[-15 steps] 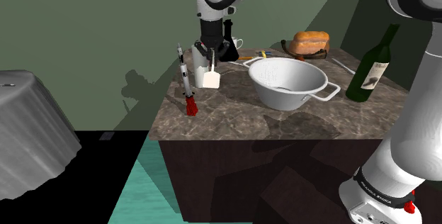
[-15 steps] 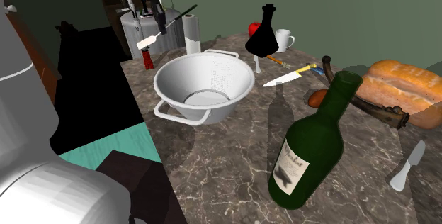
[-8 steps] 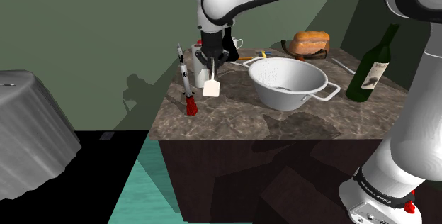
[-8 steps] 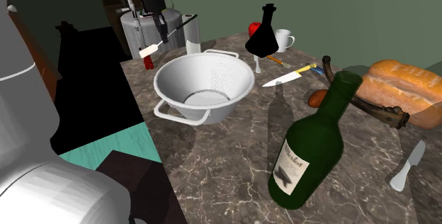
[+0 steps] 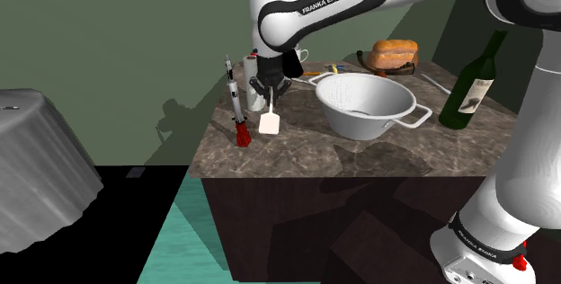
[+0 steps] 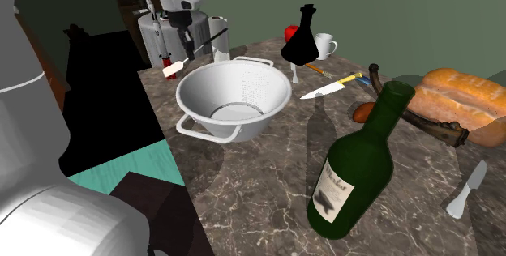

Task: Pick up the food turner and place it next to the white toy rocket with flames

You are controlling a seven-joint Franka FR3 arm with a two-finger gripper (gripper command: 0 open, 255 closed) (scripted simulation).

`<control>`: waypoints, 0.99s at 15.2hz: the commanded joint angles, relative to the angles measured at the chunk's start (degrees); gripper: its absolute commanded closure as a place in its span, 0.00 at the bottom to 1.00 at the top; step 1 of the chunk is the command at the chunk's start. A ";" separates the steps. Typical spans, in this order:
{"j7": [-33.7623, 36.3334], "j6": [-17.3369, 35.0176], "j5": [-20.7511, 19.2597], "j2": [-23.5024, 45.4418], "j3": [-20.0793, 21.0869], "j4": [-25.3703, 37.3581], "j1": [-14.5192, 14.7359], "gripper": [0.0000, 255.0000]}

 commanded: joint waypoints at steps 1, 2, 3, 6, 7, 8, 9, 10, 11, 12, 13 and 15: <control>0.20 1.39 -0.28 0.67 -0.08 -0.73 0.03 1.00; 0.30 2.08 -0.39 0.90 -0.11 -1.21 0.04 1.00; 0.40 2.77 -0.50 1.14 -0.14 -1.67 0.06 1.00; 0.73 4.82 -0.88 1.92 -0.25 -2.98 0.11 1.00; 0.85 5.49 -1.02 2.21 -0.29 -3.39 0.13 1.00; 0.97 6.16 -1.16 2.50 -0.33 -3.79 0.15 1.00; 1.09 6.83 -1.30 2.81 -0.38 -4.17 0.17 1.00; 1.22 7.50 -1.46 3.12 -0.43 -4.54 0.20 1.00; 1.35 8.16 -1.61 3.45 -0.48 -4.90 0.23 1.00; 1.48 8.82 -1.77 3.78 -0.53 -5.24 0.26 1.00; 1.61 9.47 -1.94 4.13 -0.59 -5.57 0.29 1.00; 1.89 10.77 -2.28 4.85 -0.71 -6.19 0.37 1.00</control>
